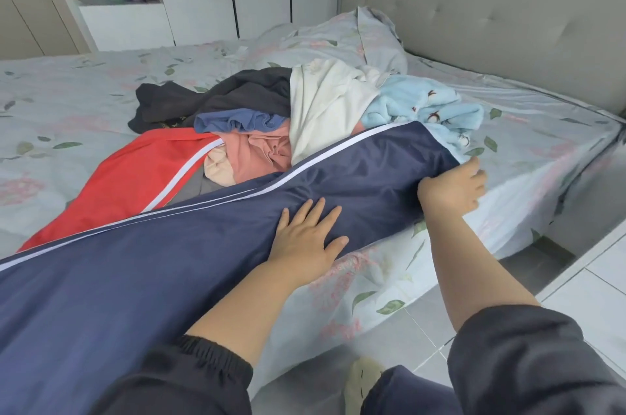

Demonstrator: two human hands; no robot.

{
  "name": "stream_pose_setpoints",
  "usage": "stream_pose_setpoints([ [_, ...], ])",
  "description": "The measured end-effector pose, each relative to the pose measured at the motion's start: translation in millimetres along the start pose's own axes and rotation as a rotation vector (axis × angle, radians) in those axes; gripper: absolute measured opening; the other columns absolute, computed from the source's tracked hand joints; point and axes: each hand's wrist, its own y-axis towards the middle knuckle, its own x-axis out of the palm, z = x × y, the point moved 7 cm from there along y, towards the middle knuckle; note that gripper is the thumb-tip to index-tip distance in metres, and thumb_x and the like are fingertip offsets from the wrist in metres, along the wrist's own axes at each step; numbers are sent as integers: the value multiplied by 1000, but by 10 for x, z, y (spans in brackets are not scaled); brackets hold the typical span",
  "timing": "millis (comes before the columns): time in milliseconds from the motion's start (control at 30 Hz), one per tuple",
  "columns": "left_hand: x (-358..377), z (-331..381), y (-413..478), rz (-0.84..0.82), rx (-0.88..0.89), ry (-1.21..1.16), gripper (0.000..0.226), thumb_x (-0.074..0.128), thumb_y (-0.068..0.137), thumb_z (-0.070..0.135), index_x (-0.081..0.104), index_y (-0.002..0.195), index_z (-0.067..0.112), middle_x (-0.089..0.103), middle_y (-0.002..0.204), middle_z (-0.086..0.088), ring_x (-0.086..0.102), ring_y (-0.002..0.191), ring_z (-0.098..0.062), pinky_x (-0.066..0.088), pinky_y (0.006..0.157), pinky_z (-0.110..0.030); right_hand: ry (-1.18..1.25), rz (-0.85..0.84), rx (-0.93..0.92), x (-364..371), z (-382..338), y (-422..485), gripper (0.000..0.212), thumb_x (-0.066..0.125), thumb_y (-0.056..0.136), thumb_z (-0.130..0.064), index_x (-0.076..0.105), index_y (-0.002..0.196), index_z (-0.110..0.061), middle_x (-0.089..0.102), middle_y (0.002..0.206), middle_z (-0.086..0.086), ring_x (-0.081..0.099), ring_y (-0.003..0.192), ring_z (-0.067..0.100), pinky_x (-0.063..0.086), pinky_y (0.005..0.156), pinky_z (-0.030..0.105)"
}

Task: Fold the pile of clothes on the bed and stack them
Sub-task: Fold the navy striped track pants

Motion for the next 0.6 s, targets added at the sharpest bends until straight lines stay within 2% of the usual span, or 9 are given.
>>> stream_pose_setpoints([
  [67, -54, -19, -40, -38, 36, -18, 57, 24, 100, 49, 4, 152, 36, -7, 161, 8, -11, 146, -10, -9, 118, -40, -100, 73, -217, -36, -313, -131, 79, 55, 79, -6, 18, 148, -12, 12, 157, 14, 14, 143, 32, 15, 114, 44],
  [133, -140, -117, -145, -55, 54, -25, 54, 25, 102, 43, 9, 152, 32, -4, 161, 8, -9, 147, -9, -6, 118, -37, -113, 66, -449, 44, -616, -371, 69, 51, 80, -5, 28, 145, -7, 21, 154, 16, 17, 142, 32, 14, 113, 45],
  [167, -202, -204, -221, -38, 48, 9, 52, 24, 103, 42, 12, 152, 30, -1, 161, 7, -7, 147, -9, -4, 118, -38, -115, 53, -565, 106, -744, -542, 61, 50, 80, -4, 37, 139, -4, 32, 149, 17, 25, 138, 33, 18, 111, 43],
  [233, -355, -457, -416, 25, -13, 95, 50, 24, 103, 39, 17, 152, 28, 4, 161, 6, -2, 147, -12, -1, 118, -43, -116, -7, -791, 252, -939, -953, 41, 47, 78, -1, 56, 119, -2, 54, 124, 19, 44, 116, 36, 31, 97, 40],
  [300, -487, -803, -667, 58, -144, 114, 50, 23, 103, 38, 16, 152, 28, 6, 161, 6, 0, 147, -14, 2, 118, -46, -140, -132, -977, 442, -1048, -1384, 23, 46, 78, 0, 62, 94, 0, 62, 98, 19, 51, 94, 37, 38, 80, 42],
  [367, -539, -1188, -985, 40, -307, 75, 51, 21, 103, 39, 13, 153, 29, 5, 161, 6, 0, 148, -16, 3, 118, -48, -171, -285, -1101, 636, -1101, -1797, 18, 46, 80, 0, 63, 87, 0, 63, 91, 17, 52, 90, 36, 41, 75, 41],
  [500, -486, -1759, -1648, -3, -556, 30, 54, 18, 102, 45, 5, 153, 32, -5, 161, 6, -6, 148, -19, 2, 117, -52, -183, -583, -1269, 976, -1160, -2646, 26, 47, 87, -7, 64, 106, -6, 63, 108, 11, 52, 104, 28, 43, 88, 38],
  [600, -423, -1939, -1943, -20, -588, 29, 56, 19, 102, 47, -2, 152, 35, -8, 161, 5, -8, 148, -21, 1, 116, -53, -318, -799, -1343, 1227, -1062, -3295, 40, 43, 97, -27, 50, 133, -12, 48, 139, 10, 39, 129, 27, 29, 109, 39],
])
